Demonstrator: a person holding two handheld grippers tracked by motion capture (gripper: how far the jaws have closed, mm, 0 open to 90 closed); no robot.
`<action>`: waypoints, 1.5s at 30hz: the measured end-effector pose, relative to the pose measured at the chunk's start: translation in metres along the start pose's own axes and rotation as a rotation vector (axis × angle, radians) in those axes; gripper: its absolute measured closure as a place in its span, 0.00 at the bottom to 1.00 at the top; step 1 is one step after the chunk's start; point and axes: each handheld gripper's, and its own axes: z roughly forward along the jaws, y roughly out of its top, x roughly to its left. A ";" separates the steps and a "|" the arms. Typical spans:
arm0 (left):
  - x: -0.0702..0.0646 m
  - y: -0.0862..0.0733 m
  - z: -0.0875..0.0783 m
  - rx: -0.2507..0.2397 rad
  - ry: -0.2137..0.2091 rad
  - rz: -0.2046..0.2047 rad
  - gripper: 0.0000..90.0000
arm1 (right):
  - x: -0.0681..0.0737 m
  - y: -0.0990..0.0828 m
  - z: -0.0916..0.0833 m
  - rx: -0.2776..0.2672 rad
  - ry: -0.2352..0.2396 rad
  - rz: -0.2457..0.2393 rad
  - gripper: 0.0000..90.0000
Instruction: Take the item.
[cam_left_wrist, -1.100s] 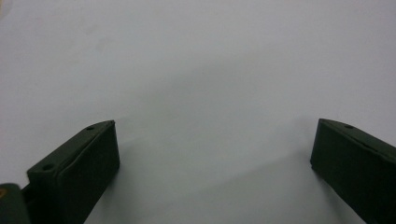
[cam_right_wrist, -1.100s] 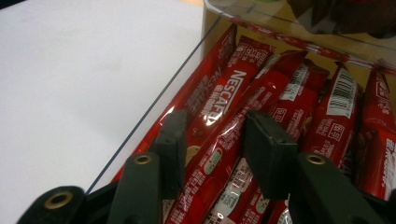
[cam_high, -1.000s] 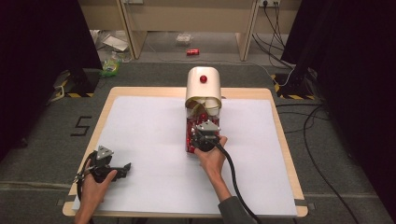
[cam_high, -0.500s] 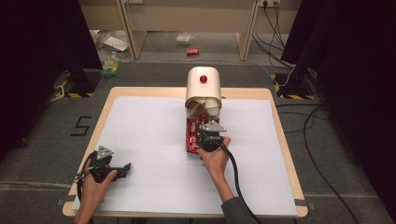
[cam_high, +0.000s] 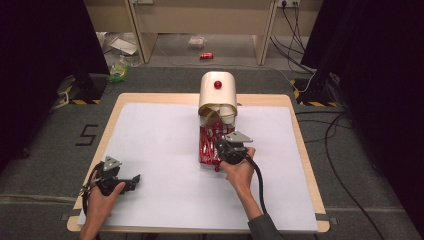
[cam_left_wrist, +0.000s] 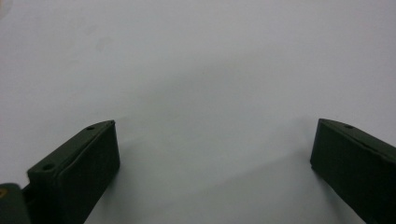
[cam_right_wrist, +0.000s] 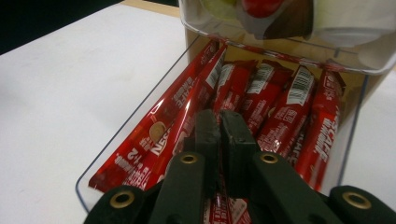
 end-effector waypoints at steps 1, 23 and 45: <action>0.000 0.000 0.000 -0.001 0.001 0.002 0.01 | -0.001 0.000 -0.002 0.000 0.001 0.001 0.97; 0.000 0.000 0.000 -0.001 0.000 0.001 0.01 | -0.023 -0.012 -0.045 -0.039 0.042 0.006 0.97; 0.000 0.000 0.000 -0.001 0.001 0.002 0.01 | -0.052 -0.026 -0.082 -0.092 0.006 0.044 0.97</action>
